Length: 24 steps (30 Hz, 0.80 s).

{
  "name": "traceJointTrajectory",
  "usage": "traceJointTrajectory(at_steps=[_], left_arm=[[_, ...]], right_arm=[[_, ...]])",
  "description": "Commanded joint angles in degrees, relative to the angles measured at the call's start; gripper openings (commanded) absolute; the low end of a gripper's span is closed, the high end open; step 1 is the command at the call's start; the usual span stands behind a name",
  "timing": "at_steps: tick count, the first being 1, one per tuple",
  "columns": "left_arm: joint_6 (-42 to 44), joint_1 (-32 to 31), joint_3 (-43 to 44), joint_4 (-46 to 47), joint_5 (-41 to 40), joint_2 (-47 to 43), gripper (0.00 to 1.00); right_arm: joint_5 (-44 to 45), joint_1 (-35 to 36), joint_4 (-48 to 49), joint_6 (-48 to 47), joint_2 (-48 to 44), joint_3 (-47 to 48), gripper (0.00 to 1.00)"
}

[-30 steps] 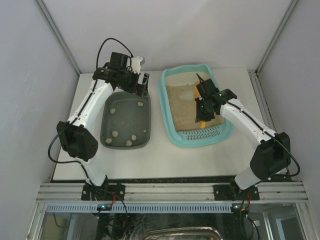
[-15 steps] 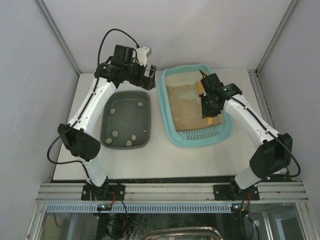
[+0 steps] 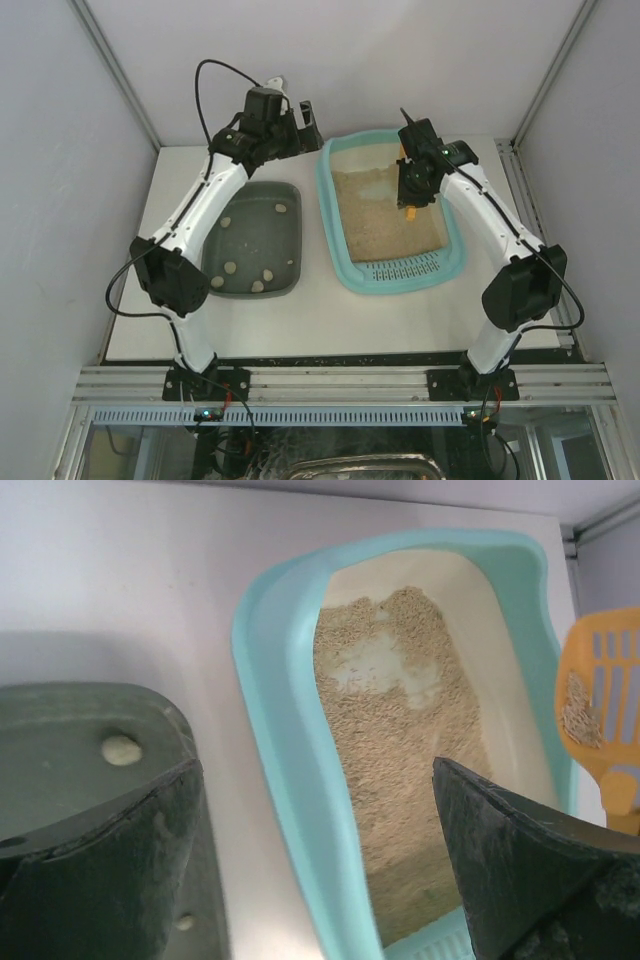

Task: Clean the litter box

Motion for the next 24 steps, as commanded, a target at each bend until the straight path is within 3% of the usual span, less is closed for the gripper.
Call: traceJointTrajectory(at_steps=[1,6,12,14,18,24], left_arm=[[-14.08,-3.21,-1.99,5.71,-4.36,2.04,1.0],[-14.97,-7.18,5.01,4.25,-8.46,8.03,1.0],[-13.82,-6.2,1.24,2.43,-12.35,10.47,1.0],[-15.25,-4.14,-1.95,4.0,-9.81,11.21,1.0],[-18.95,-2.52,-4.83,4.97,-9.2,12.73,1.0],[-19.44,-0.55,-8.36,7.74,-3.36,10.85,1.0]], right_arm=[[-1.0,-0.34,-0.61,1.3,-0.59,5.47,0.0],[-8.3,-5.48,1.47,3.88,-2.55,3.85,0.0],[-14.05,-5.2,4.38,1.96,-2.96,-0.42,0.0],[-8.85,-2.07,0.7,-0.33,-0.23,2.04,0.0],[5.0,3.22,-17.76,-1.5,12.48,17.08,0.0],[19.13,7.33,-25.11,-0.22,17.24,19.44,0.0]])
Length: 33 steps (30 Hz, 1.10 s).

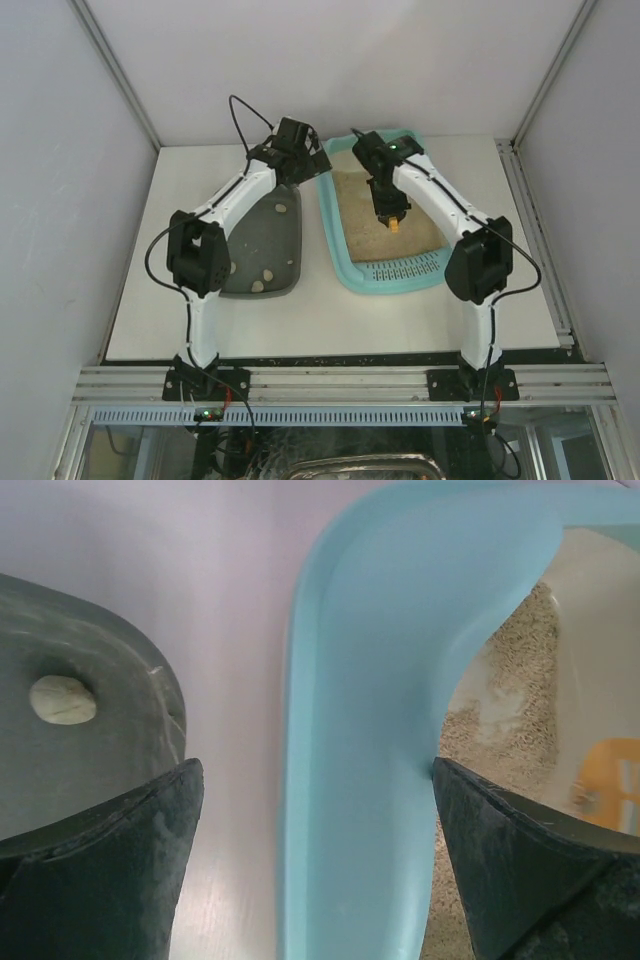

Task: Clean the litter box

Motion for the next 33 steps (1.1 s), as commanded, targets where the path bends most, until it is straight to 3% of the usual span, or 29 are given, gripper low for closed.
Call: traceJointTrajectory(at_steps=[1,7,15,20,23,28,33], left_arm=[[-1.74,0.68,-2.68,3.44,4.09,-1.86,1.0],[-1.49,0.61,-3.16,3.38,7.37,-1.7,1.0],[0.42,-3.11,-1.1,5.13,5.92,-1.19,1.0],[1.95,-4.52,-2.86,6.26,3.63,-1.22,0.99],[4.57,-5.84,-2.15,5.97,1.06,-0.08,0.87],[15.12,-7.38,5.36,5.4,-4.0,3.18,0.54],[27.13,-7.5,15.63,3.97,-7.94,7.89,0.45]], right_arm=[[15.66,1.71,-12.17,1.37,2.96,4.25,0.0],[23.9,5.53,-14.37,6.78,2.76,3.37,0.0],[31.58,5.81,-14.33,12.88,0.19,3.39,0.0],[20.71,3.24,-6.17,13.53,-5.93,0.56,0.0],[11.53,0.5,-0.5,14.08,-10.12,-3.77,0.0],[-0.77,-4.38,7.5,16.08,-16.72,-11.06,0.0],[-7.31,-9.4,13.69,17.19,-23.21,-17.45,0.0]])
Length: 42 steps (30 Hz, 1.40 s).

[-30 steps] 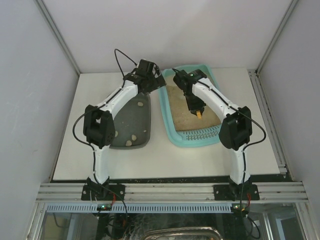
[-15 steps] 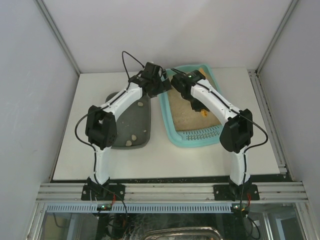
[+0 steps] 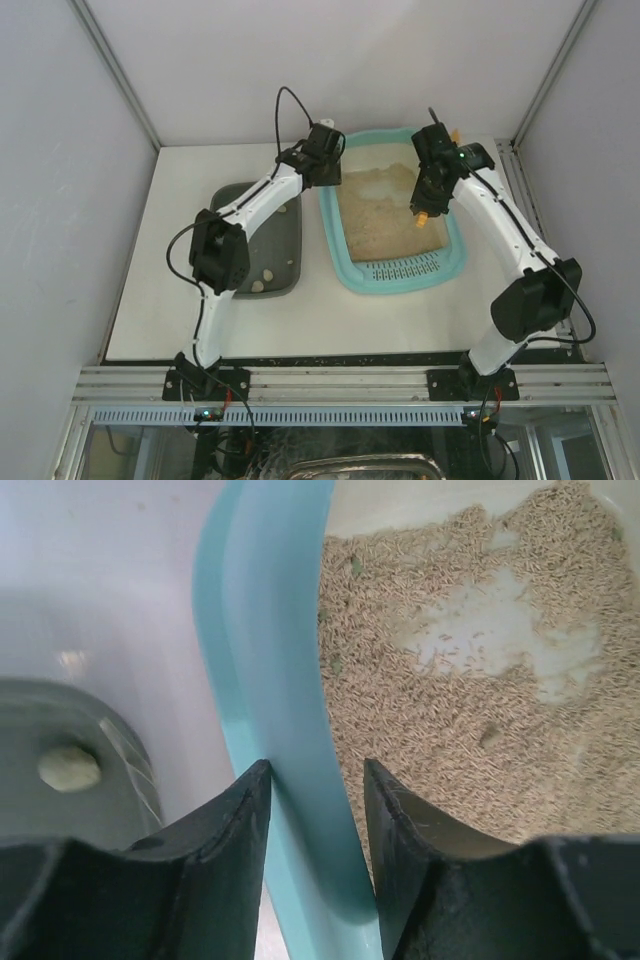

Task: Clean the litter box

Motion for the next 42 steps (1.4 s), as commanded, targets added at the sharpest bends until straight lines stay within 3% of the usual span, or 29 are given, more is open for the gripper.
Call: traceJointTrajectory(at_steps=[1,6,15,19,22,27,31,32,33,35,40,42], left_arm=[[14.46,-0.91,13.01,2.67,-3.59,3.73,0.42],[28.61,-1.04,23.47,3.97,0.72,9.13,0.29],[55.32,-3.86,23.09,18.04,20.8,9.17,0.16],[62.69,-4.78,23.06,22.18,27.7,10.25,0.0],[70.04,-4.68,22.07,23.47,37.33,10.58,0.0],[74.05,-4.47,21.6,28.29,53.06,12.06,0.0],[71.66,-5.08,23.75,28.83,55.31,13.15,0.0],[68.1,-4.98,24.45,29.12,53.5,13.08,0.03],[63.87,-4.77,25.32,29.61,50.51,12.92,0.15],[53.82,-4.1,27.46,30.04,41.3,12.45,0.49],[44.5,-1.69,29.64,20.15,24.96,7.4,0.72],[41.73,-0.53,27.65,15.79,22.41,4.34,0.87]], right_arm=[[-8.54,-3.35,8.62,2.28,-5.76,-3.48,0.0],[-8.73,-6.25,9.5,2.17,-8.0,-5.83,0.0],[-7.23,-8.48,8.79,2.08,-8.32,-7.04,0.0],[-8.82,-9.23,9.69,2.03,-9.0,-7.02,0.0],[-9.19,-9.41,9.89,2.32,-10.56,-6.93,0.0],[-7.09,-10.0,8.97,4.12,-14.75,-7.64,0.0],[-6.89,-10.46,10.0,5.81,-19.36,-9.66,0.0],[-7.26,-10.61,10.6,5.89,-20.44,-10.19,0.0],[-7.64,-10.7,10.98,5.85,-21.38,-10.67,0.0],[-8.14,-11.15,10.98,5.77,-22.65,-11.35,0.0],[-11.06,-12.84,11.26,5.42,-24.44,-13.95,0.0],[-12.06,-13.18,11.66,5.19,-24.7,-14.9,0.0]])
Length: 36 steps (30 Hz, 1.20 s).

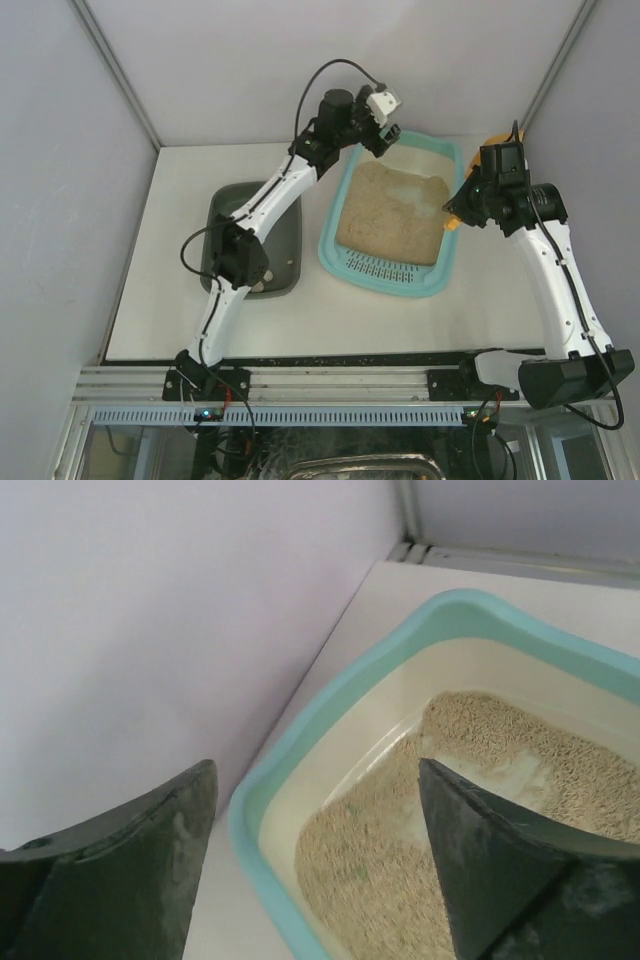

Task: Clean the litter box

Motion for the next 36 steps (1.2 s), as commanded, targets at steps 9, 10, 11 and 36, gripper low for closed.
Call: traceJointTrajectory(at_steps=[9,10,11,36], left_arm=[[-28.98,5.18,-14.38,-27.75,-16.3,-16.01,1.0],[-32.0,5.18,-14.53,-29.21,-15.98,-15.93,1.0],[-34.58,5.18,-14.89,-30.16,-15.51,-15.95,1.0],[-28.77,3.2,-33.56,-18.37,-22.9,-14.4,0.77]], right_arm=[[-6.4,-2.48,3.4,-0.96,1.34,-2.18,0.0],[-6.87,-2.57,3.59,-0.98,1.68,-2.02,0.0],[-7.34,-2.69,3.69,-0.98,2.12,-1.77,0.0],[-10.67,-2.97,5.91,-1.53,8.52,3.02,0.0]])
